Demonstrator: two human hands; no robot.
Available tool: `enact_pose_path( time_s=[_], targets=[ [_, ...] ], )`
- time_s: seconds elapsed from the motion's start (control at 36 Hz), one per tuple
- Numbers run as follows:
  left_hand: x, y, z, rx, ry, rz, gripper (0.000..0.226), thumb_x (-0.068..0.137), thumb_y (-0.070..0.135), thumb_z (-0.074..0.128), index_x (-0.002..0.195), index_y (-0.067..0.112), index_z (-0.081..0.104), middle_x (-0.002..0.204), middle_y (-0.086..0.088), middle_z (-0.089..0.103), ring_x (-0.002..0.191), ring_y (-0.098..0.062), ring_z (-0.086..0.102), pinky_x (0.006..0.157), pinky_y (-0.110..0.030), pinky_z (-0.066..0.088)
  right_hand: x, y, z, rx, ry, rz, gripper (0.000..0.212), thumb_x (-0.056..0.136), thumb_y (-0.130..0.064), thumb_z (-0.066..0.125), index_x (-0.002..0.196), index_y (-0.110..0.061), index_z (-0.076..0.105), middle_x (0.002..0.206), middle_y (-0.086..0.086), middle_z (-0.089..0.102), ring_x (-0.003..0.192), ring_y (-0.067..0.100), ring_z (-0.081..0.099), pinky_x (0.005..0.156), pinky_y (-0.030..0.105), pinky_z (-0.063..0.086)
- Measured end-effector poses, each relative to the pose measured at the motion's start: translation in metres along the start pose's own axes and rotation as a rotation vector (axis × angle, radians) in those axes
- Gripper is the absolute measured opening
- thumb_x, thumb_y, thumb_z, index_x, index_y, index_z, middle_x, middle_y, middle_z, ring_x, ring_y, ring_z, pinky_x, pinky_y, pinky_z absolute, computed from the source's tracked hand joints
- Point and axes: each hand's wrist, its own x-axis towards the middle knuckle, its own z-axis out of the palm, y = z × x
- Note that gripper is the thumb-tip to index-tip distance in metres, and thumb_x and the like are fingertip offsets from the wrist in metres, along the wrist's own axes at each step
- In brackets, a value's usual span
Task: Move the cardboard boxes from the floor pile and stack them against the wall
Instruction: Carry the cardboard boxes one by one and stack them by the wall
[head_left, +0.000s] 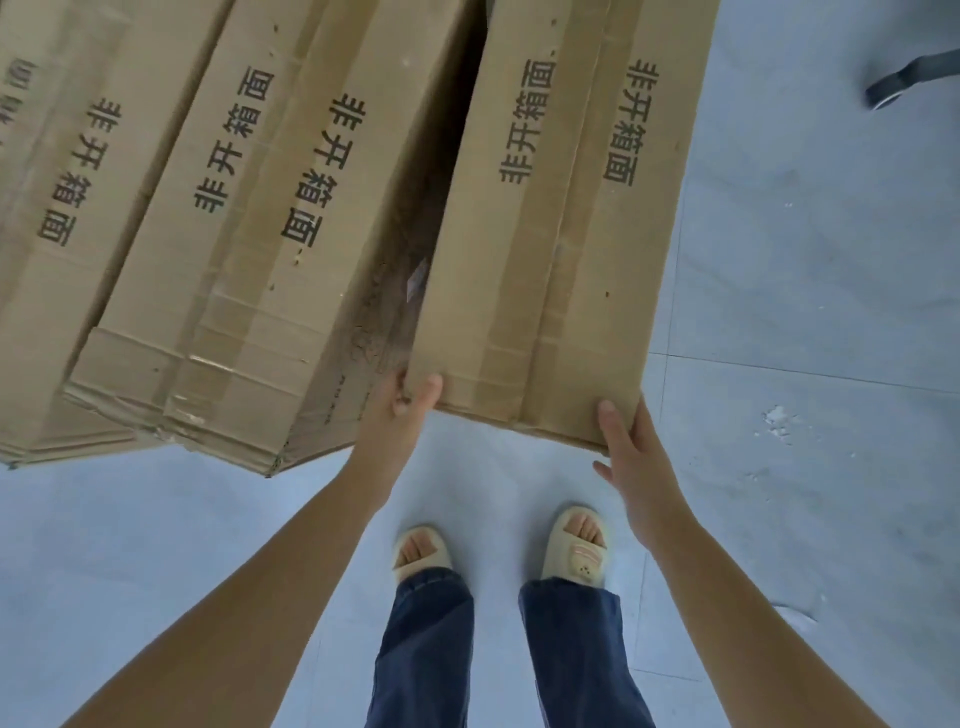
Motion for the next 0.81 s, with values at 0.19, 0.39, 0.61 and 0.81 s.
enact_pose_path(
  time_s=[0.19, 0.39, 0.61, 0.81],
  targets=[
    [-0.002, -0.008, 0.048, -0.116, -0.085, 0.042, 0.033, 0.096, 0.018, 0.053, 0.118, 0.041, 0.045, 0.109, 0.026, 0.055, 0.089, 0.024, 0.054, 0.076, -0.001, 0.042, 0.010, 0.003, -0.044, 0.057, -0.038, -0.015, 0.042, 0.088, -0.051, 0.053, 0.126, -0.051, 0.036, 0.112, -0.034, 0.053, 0.108, -0.003, 0.054, 0.103, 0.037, 0.042],
    [-0.005, 0.000, 0.059, -0.310, -0.033, -0.071, 0.052, 0.088, 0.038, 0.058, 0.138, 0.028, 0.045, 0.112, 0.030, 0.057, 0.098, 0.018, 0.055, 0.105, -0.028, 0.038, 0.010, -0.004, -0.044, 0.124, -0.063, -0.039, 0.065, 0.067, -0.068, 0.062, 0.126, -0.055, 0.038, 0.115, -0.038, 0.054, 0.112, -0.007, 0.051, 0.108, 0.047, 0.036],
    [-0.032, 0.078, 0.050, -0.409, 0.052, -0.121, 0.051, 0.083, 0.045, 0.068, 0.129, 0.033, 0.051, 0.109, 0.024, 0.063, 0.102, 0.003, 0.056, 0.103, -0.049, 0.043, -0.022, -0.073, -0.042, 0.192, 0.064, -0.128, 0.061, 0.078, -0.066, 0.056, 0.134, -0.045, 0.044, 0.102, -0.041, 0.060, 0.101, -0.012, 0.058, 0.100, 0.048, 0.046],
    [-0.084, 0.130, 0.040, -0.406, 0.104, -0.132, 0.020, 0.091, 0.035, 0.061, 0.107, 0.042, 0.051, 0.089, 0.031, 0.056, 0.084, 0.006, 0.051, 0.098, -0.047, 0.048, -0.069, -0.126, -0.053, 0.137, 0.100, -0.108, 0.030, 0.100, -0.038, 0.041, 0.127, -0.043, 0.052, 0.095, -0.029, 0.067, 0.091, 0.001, 0.064, 0.095, 0.057, 0.049]
  ],
)
